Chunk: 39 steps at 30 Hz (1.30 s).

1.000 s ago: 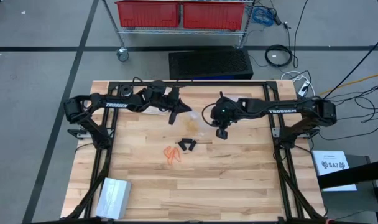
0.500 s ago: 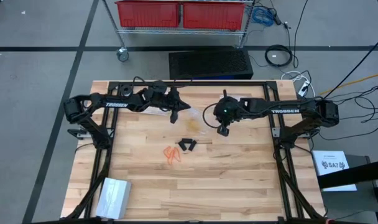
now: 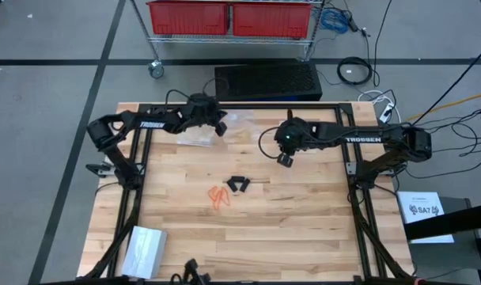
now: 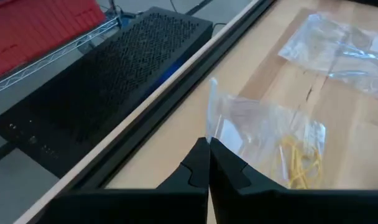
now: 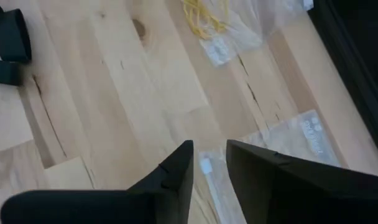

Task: Sort rubber bands
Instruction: Open the right transparent zip bag

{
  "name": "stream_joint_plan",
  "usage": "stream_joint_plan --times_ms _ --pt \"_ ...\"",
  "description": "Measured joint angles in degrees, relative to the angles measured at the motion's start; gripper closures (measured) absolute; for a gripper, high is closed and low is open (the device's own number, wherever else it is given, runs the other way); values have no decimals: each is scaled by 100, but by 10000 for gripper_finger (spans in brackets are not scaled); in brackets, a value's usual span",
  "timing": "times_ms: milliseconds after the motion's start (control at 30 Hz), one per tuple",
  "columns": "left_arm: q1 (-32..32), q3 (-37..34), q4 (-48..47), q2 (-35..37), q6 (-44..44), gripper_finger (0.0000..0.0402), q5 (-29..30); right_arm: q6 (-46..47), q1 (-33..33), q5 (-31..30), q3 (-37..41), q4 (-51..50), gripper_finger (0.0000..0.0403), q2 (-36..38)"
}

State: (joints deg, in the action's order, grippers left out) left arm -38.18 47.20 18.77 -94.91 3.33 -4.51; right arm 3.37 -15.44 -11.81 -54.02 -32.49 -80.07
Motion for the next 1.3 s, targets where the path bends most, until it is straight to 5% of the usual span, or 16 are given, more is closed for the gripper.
stream_joint_plan --times_ms 400,733,1067,1300 --pt "-41 111 228 45 -137 256 -903 -117 22 -252 443 -697 258 4" --pt "48 260 187 45 -71 208 -1240 -860 41 -655 1932 1506 243 4" --pt "183 260 175 111 5 207 -1544 -1367 -300 -510 2145 2171 284 -481" --pt "444 260 182 229 38 207 -1552 -1594 -387 -368 2134 2293 369 -672"
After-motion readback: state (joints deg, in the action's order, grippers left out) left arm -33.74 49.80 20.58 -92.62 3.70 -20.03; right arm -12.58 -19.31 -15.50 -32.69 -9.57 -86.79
